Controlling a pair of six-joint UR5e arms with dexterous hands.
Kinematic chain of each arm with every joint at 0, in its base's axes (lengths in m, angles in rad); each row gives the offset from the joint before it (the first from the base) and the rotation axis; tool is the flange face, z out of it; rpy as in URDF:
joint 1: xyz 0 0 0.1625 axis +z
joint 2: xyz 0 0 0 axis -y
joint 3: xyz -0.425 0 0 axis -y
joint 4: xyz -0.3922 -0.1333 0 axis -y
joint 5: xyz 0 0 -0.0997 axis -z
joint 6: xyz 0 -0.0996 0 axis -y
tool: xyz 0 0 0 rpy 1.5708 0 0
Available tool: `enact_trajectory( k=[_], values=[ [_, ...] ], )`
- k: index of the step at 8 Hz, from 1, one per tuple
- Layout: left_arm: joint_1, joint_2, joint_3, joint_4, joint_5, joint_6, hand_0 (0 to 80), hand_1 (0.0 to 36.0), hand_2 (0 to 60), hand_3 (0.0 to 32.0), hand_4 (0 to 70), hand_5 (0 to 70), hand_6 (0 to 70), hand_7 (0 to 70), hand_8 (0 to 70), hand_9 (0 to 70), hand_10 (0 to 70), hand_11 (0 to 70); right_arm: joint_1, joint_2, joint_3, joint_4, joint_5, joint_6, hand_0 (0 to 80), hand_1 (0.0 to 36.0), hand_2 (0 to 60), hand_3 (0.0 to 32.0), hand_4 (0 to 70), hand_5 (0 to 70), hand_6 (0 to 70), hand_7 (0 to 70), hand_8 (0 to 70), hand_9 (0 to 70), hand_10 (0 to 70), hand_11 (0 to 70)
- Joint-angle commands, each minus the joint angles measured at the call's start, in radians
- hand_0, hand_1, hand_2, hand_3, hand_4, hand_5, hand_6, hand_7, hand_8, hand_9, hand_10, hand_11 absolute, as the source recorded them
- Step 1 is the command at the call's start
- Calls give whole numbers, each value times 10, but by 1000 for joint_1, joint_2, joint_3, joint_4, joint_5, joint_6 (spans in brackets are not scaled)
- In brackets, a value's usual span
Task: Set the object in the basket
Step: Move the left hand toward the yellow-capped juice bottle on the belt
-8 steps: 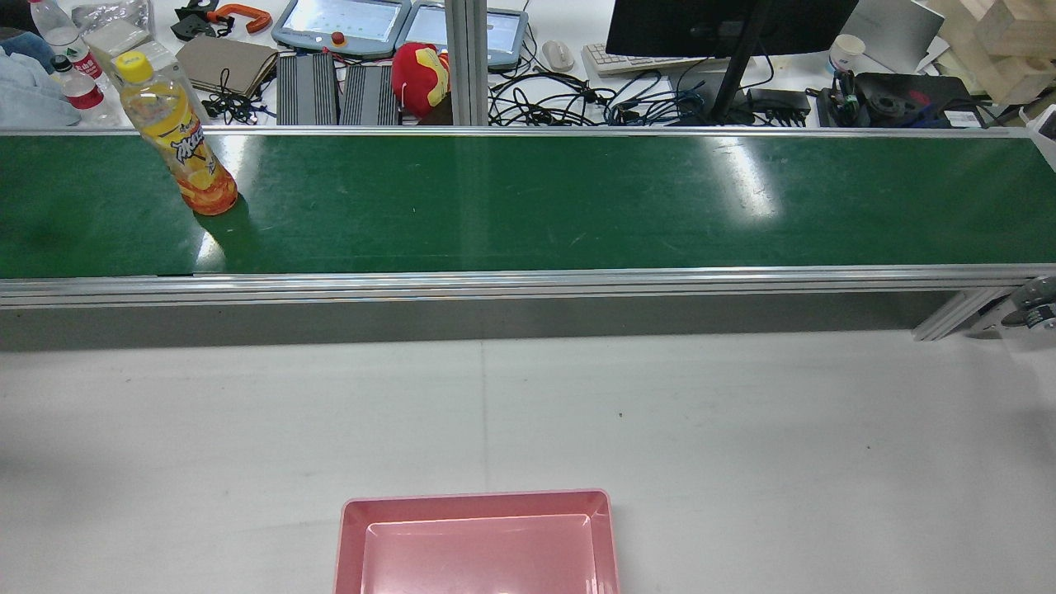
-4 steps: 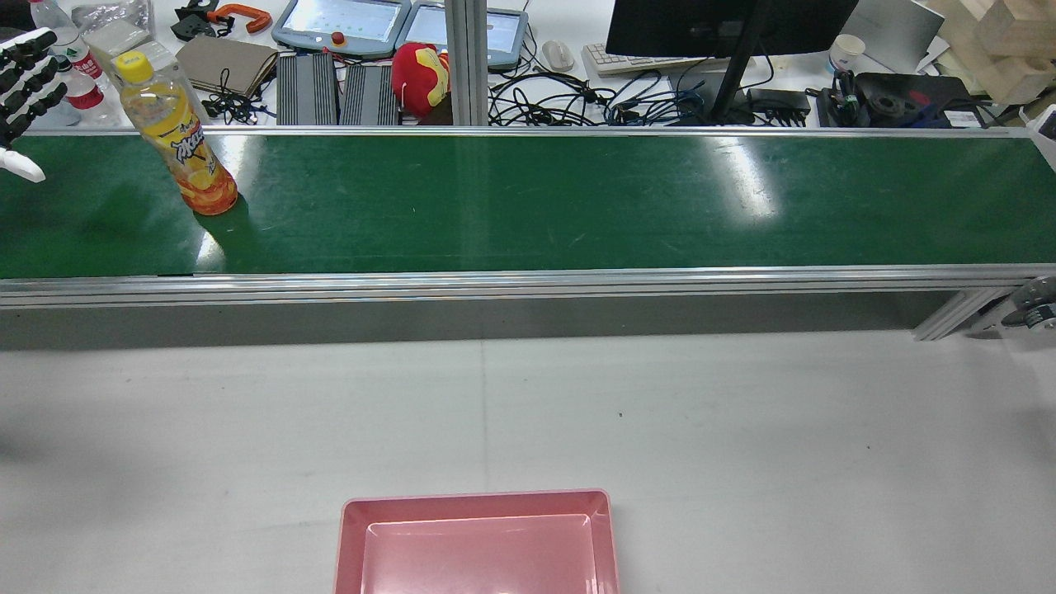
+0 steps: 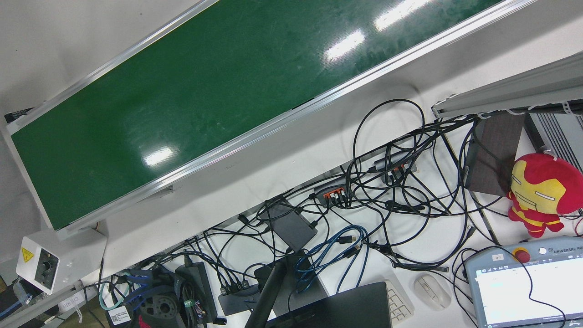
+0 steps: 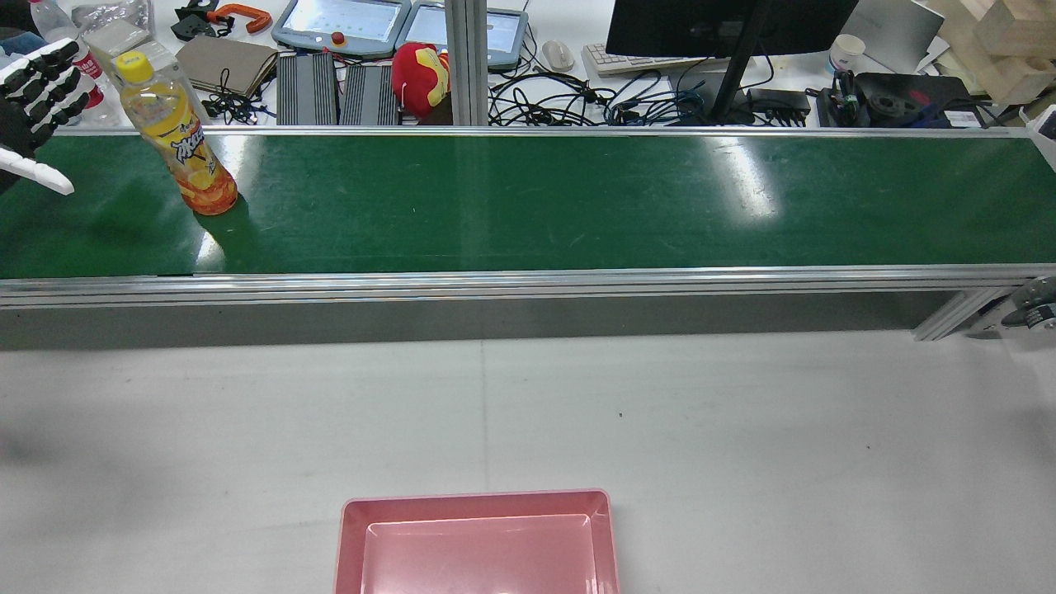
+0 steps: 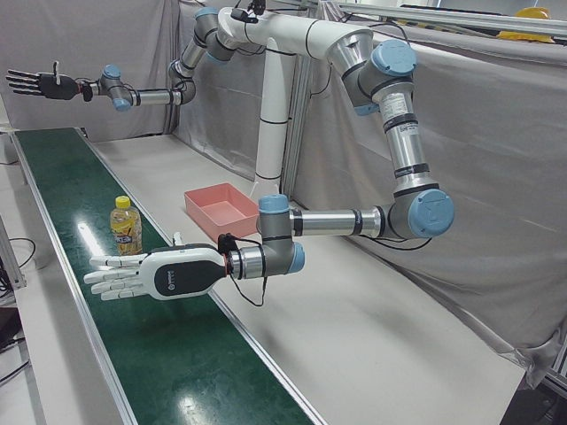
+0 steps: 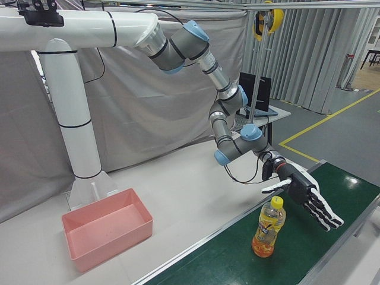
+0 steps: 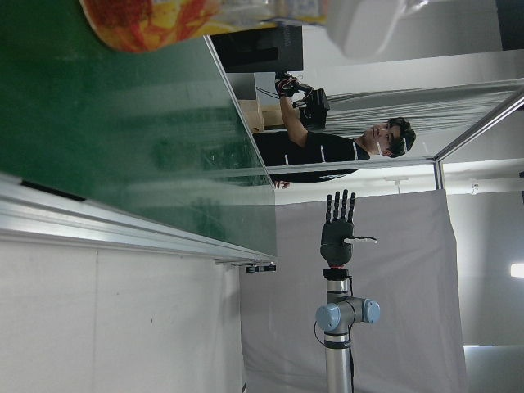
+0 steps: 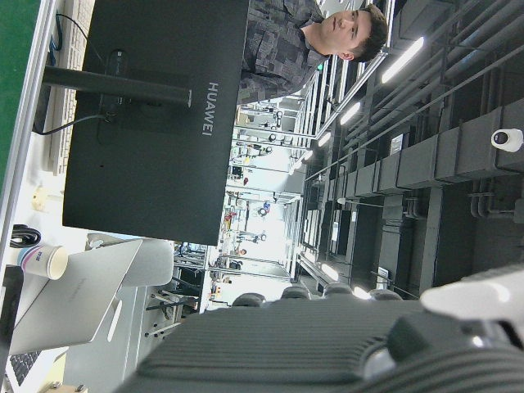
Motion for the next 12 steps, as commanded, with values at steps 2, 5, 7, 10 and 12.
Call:
enact_trajectory(
  k=[2,5,7,10,12],
  values=[
    [73,-64,3,53,-26,5,800,131,0,0,100,95,0,0,19,16,11,52,1,0,0,0,0,0,0,0,0,0,0,0,0,0,0,0,0,0],
    [123,-104,3,70,-73,1,800,124,0,0,102,106,0,0,15,10,6,42,1,0,0,0,-2,0,0,0,0,0,0,0,0,0,0,0,0,0],
    [151,-121,3,78,-108,-9,800,125,0,0,106,121,0,0,23,22,6,42,1,0,0,0,0,0,0,0,0,0,0,0,0,0,0,0,0,0],
    [168,-159,12,55,-111,-102,800,122,0,0,111,161,0,0,34,41,19,59,1,0,0,0,0,0,0,0,0,0,0,0,0,0,0,0,0,0],
    [170,-187,16,110,-134,-115,615,344,524,0,249,428,0,14,142,188,148,247,1,0,0,0,0,0,0,0,0,0,0,0,0,0,0,0,0,0]
  ],
)
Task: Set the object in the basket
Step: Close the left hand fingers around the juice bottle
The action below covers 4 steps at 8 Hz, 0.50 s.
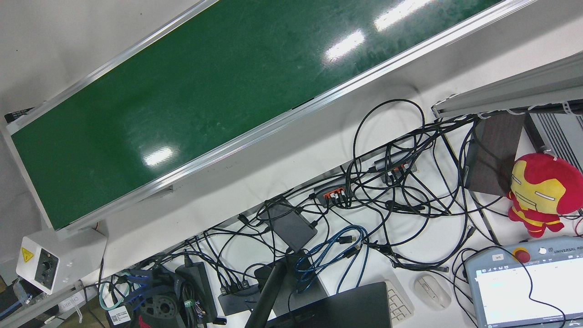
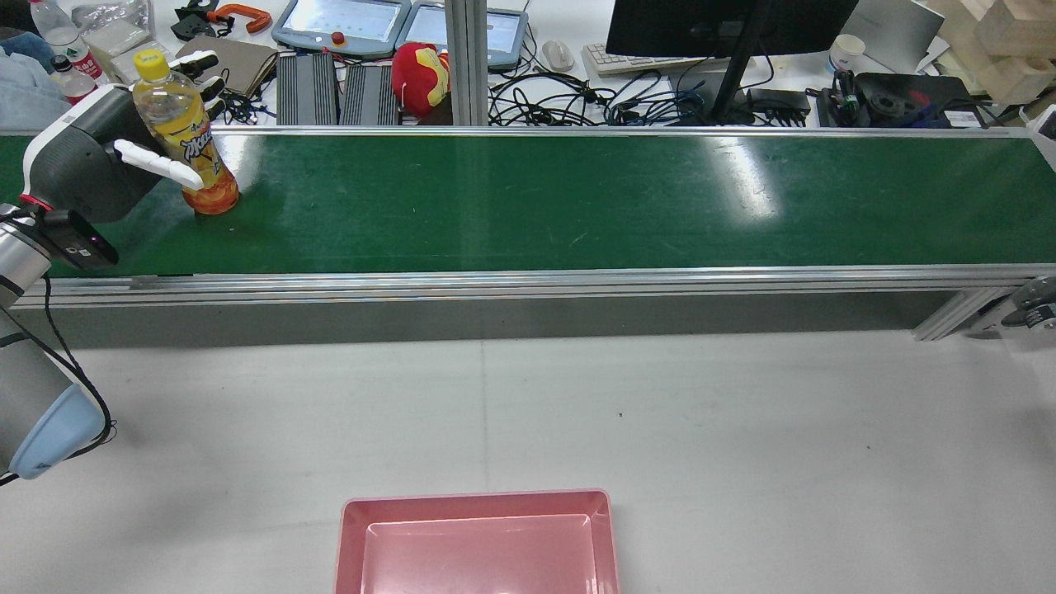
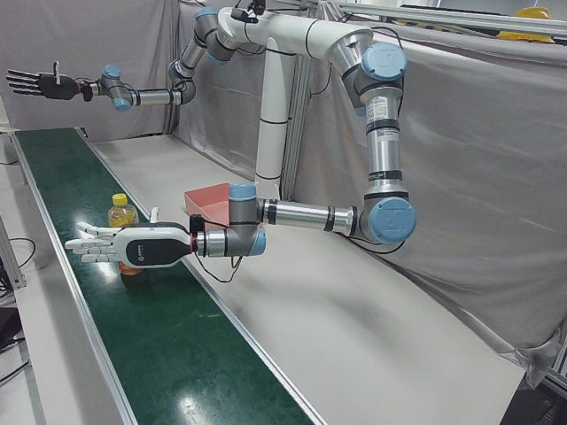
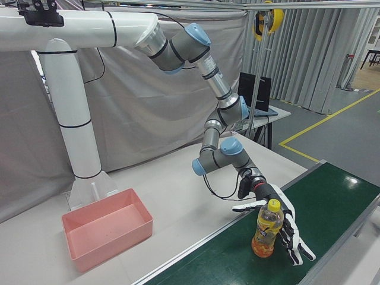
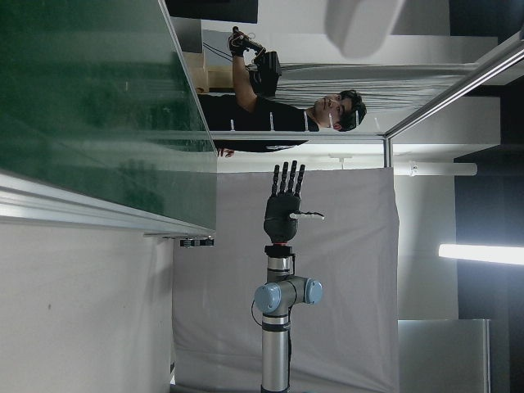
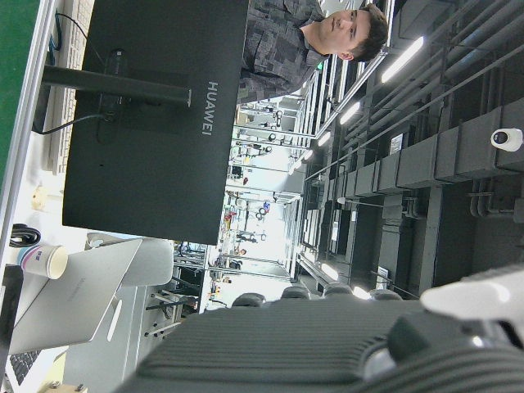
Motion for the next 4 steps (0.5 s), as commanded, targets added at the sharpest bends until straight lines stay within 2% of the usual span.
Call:
enact_trajectory(
  k=[1,2,3,4],
  values=[
    [6,-29,4,58,-18,-26,716,360,600,0,700,688,315,256,461,584,431,628,0,0,0,2,0,0,0,0,0,0,0,0,0,0,0,0,0,0],
    [6,-40,2,67,-16,-26,800,360,600,0,700,700,700,611,700,700,618,700,0,0,0,2,0,0,0,0,0,0,0,0,0,0,0,0,0,0],
    [6,-58,-2,85,-12,-28,800,360,600,0,700,700,700,700,700,700,700,700,0,0,0,0,0,0,0,0,0,0,0,0,0,0,0,0,0,0],
    [6,-78,-9,93,-7,-26,800,360,600,0,700,700,700,700,700,700,700,700,0,0,0,0,0,0,0,0,0,0,0,0,0,0,0,0,0,0]
  ],
)
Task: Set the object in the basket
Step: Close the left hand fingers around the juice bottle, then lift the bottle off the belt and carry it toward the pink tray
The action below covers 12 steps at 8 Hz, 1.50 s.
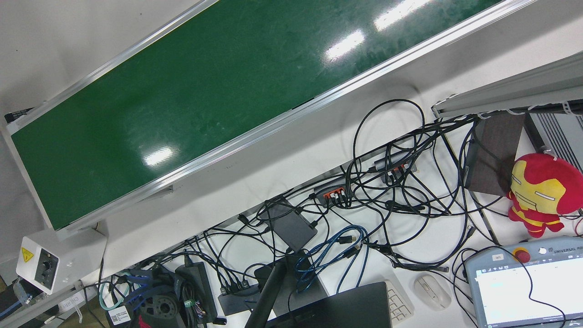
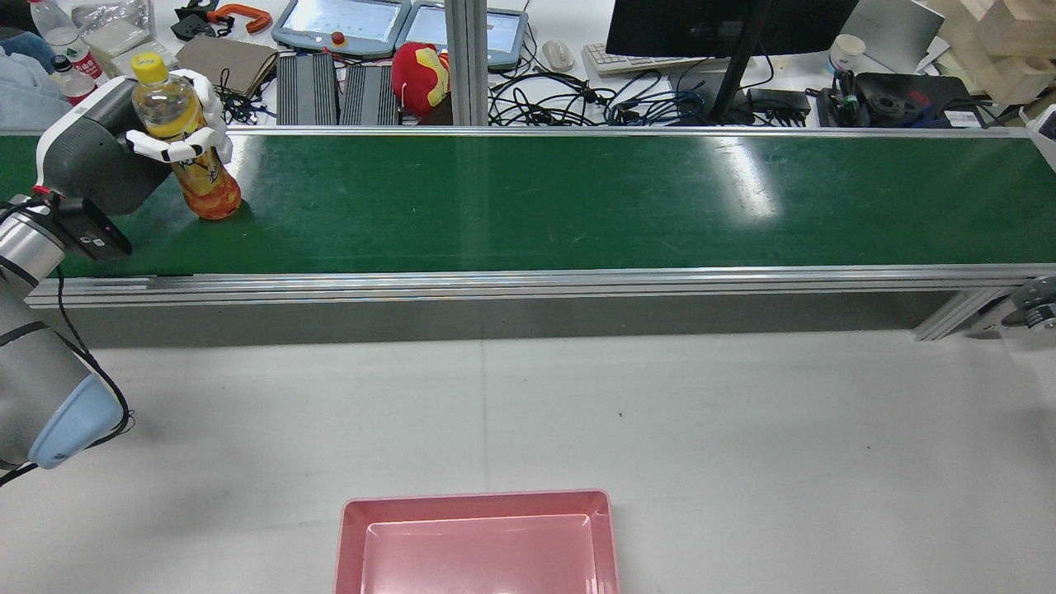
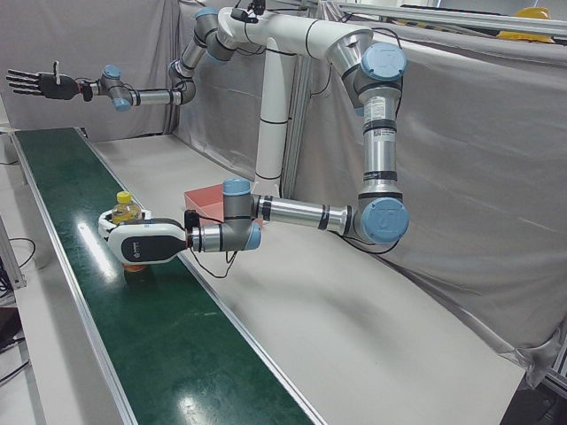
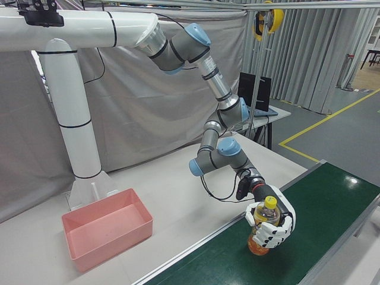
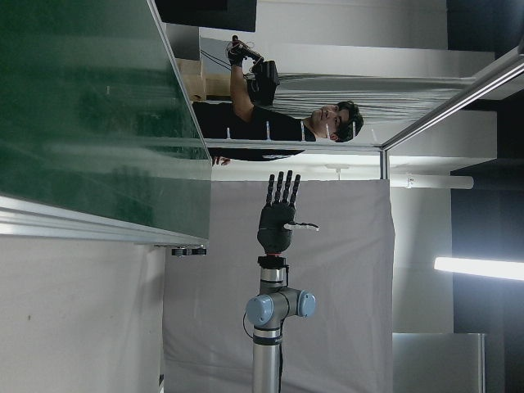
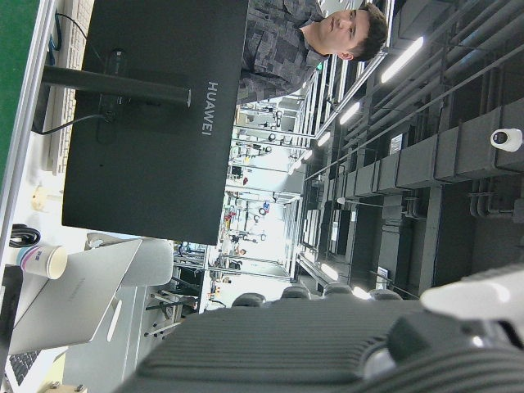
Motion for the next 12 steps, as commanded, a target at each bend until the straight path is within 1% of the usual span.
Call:
enact_trajectory(
  k=[1,2,3,5,6,7,8,9,10,12],
  values=[
    [3,-46,-26,28,14,-9,800,360,600,0,700,700,700,700,700,700,700,700,0,0,0,1,0,0,0,0,0,0,0,0,0,0,0,0,0,0],
    [46,-48,-85,63,18,-9,800,360,600,0,700,700,700,700,700,700,700,700,0,0,0,-1,0,0,0,0,0,0,0,0,0,0,0,0,0,0],
    [115,-46,-153,118,21,-3,800,360,600,0,700,700,700,700,700,700,700,700,0,0,0,-1,0,0,0,0,0,0,0,0,0,0,0,0,0,0],
    [235,-42,-228,147,21,6,800,360,600,0,700,700,700,700,700,700,700,700,0,0,0,-1,0,0,0,0,0,0,0,0,0,0,0,0,0,0],
    [281,-42,-261,161,38,27,800,360,600,0,700,700,700,700,700,700,700,700,0,0,0,-1,0,0,0,0,0,0,0,0,0,0,0,0,0,0],
    [316,-42,-309,207,56,70,800,360,600,0,700,700,700,700,700,700,700,700,0,0,0,-1,0,0,0,0,0,0,0,0,0,0,0,0,0,0],
    [373,-45,-349,242,57,75,800,360,600,0,700,700,700,700,700,700,700,700,0,0,0,-1,-2,0,0,0,0,0,0,0,0,0,0,0,0,0],
    [428,-46,-397,273,57,119,800,360,600,0,700,700,700,700,700,700,700,700,0,0,0,-1,0,0,0,0,0,0,0,0,0,0,0,0,0,0],
    [501,-49,-455,326,55,174,800,360,600,0,700,700,700,700,700,700,700,700,0,0,0,-1,0,0,0,0,0,0,0,0,0,0,0,0,0,0],
    [635,-51,-465,332,44,219,800,360,600,0,700,700,700,700,700,700,700,700,0,0,0,-1,0,0,0,0,0,0,0,0,0,0,0,0,0,0]
  ],
)
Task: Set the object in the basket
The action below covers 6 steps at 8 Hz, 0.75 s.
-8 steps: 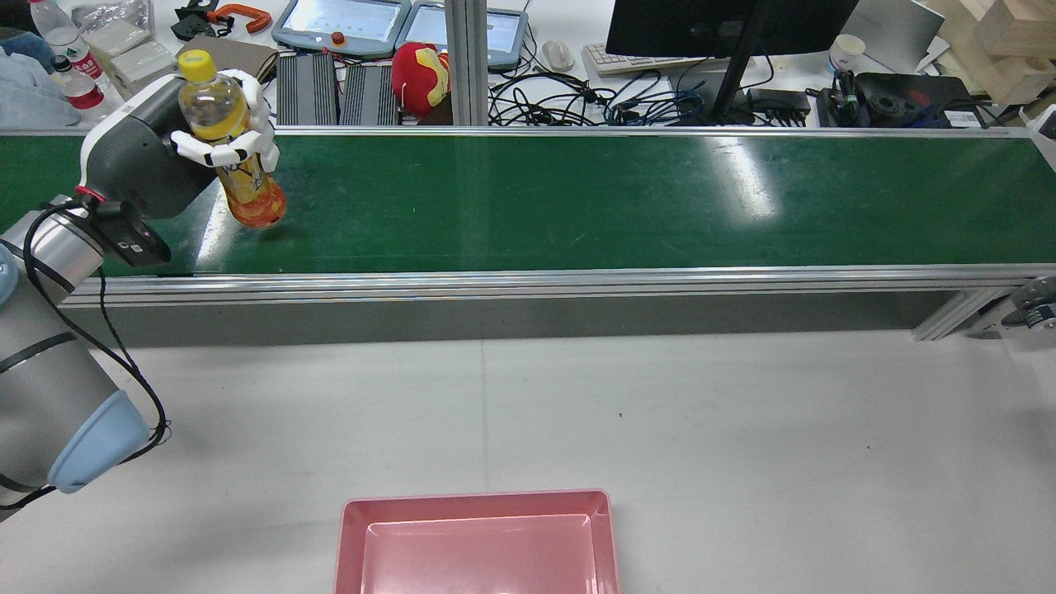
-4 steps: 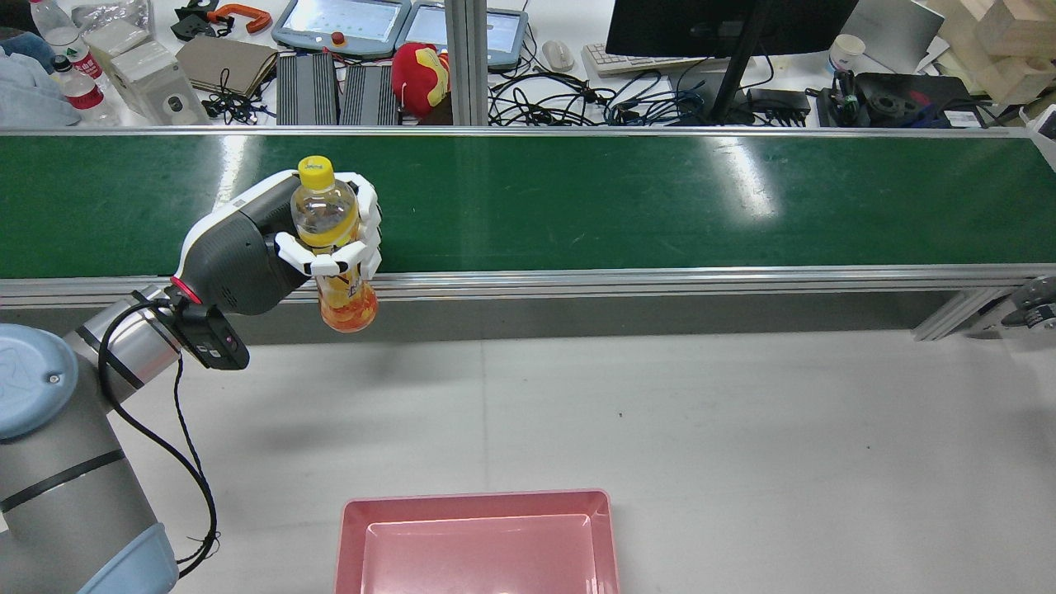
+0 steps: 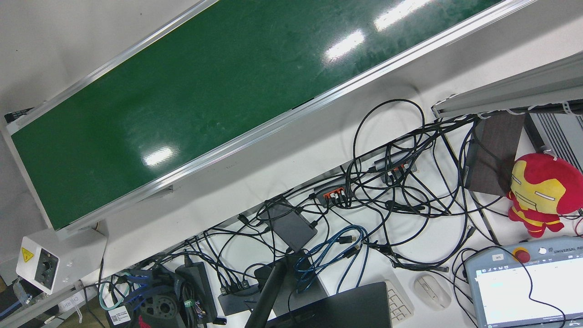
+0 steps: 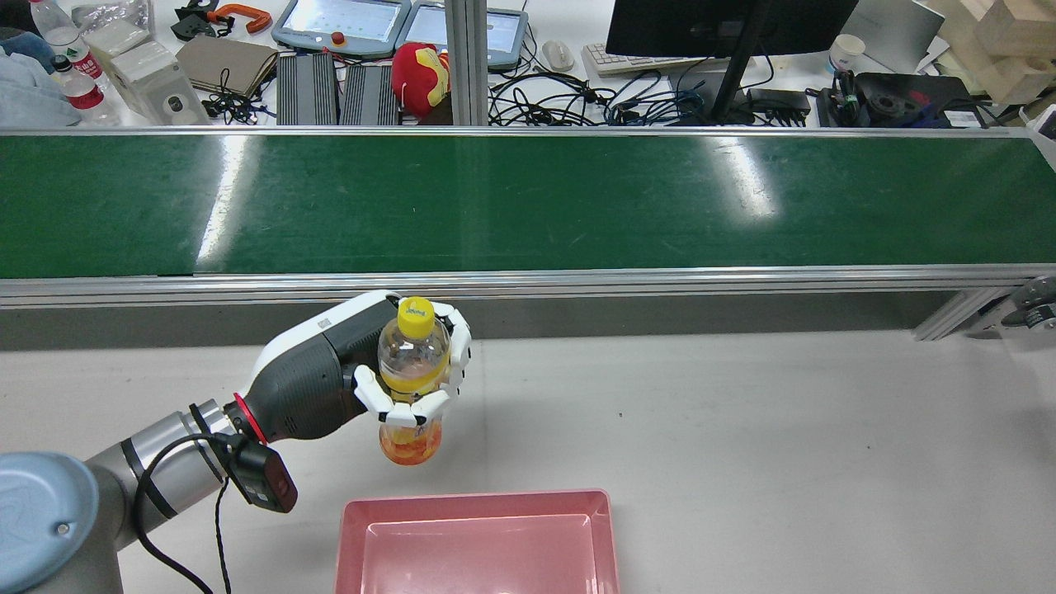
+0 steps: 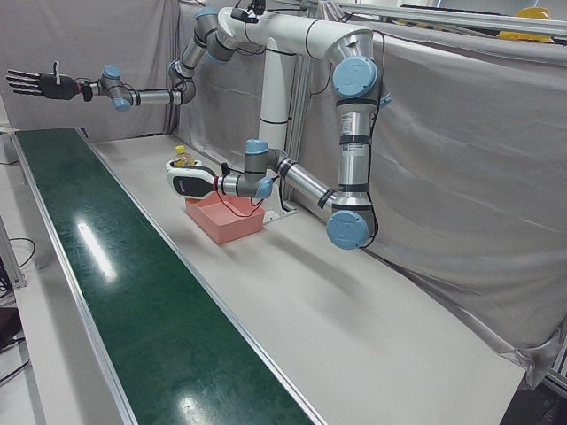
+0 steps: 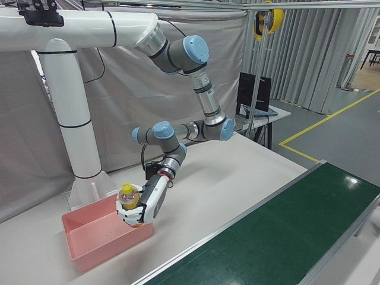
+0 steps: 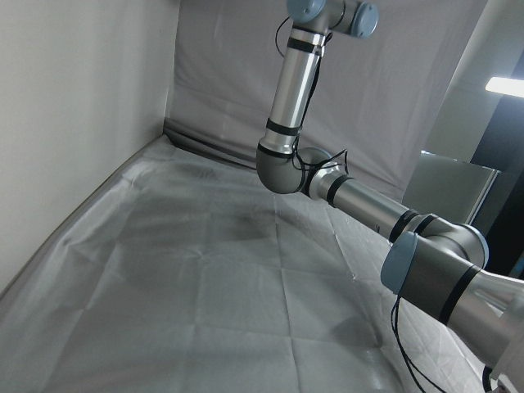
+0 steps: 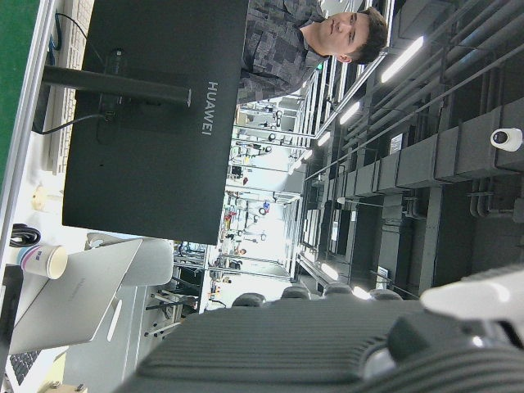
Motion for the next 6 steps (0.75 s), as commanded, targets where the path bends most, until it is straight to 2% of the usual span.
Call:
enact_trajectory(
  k=[1,3,4,5,6],
  values=[
    [179,0,-27,20,-11,112,800,360,600,0,700,700,700,700,700,700,700,700,0,0,0,0,0,0,0,0,0,0,0,0,0,0,0,0,0,0],
    [259,6,-8,-20,-14,195,800,360,600,0,700,700,700,700,700,700,674,700,0,0,0,0,0,0,0,0,0,0,0,0,0,0,0,0,0,0],
    [290,9,21,-53,-37,226,759,360,600,0,700,700,700,700,700,700,665,700,0,0,0,0,0,0,0,0,0,0,0,0,0,0,0,0,0,0],
    [346,9,69,-81,-98,252,688,360,600,0,700,700,700,700,700,700,657,700,-2,0,0,0,-1,0,0,0,0,0,0,0,0,0,0,0,0,0],
    [377,10,98,-92,-131,254,641,360,600,0,700,700,700,700,700,700,639,700,0,0,0,0,0,0,0,0,0,0,0,0,0,0,0,0,0,0]
  ],
)
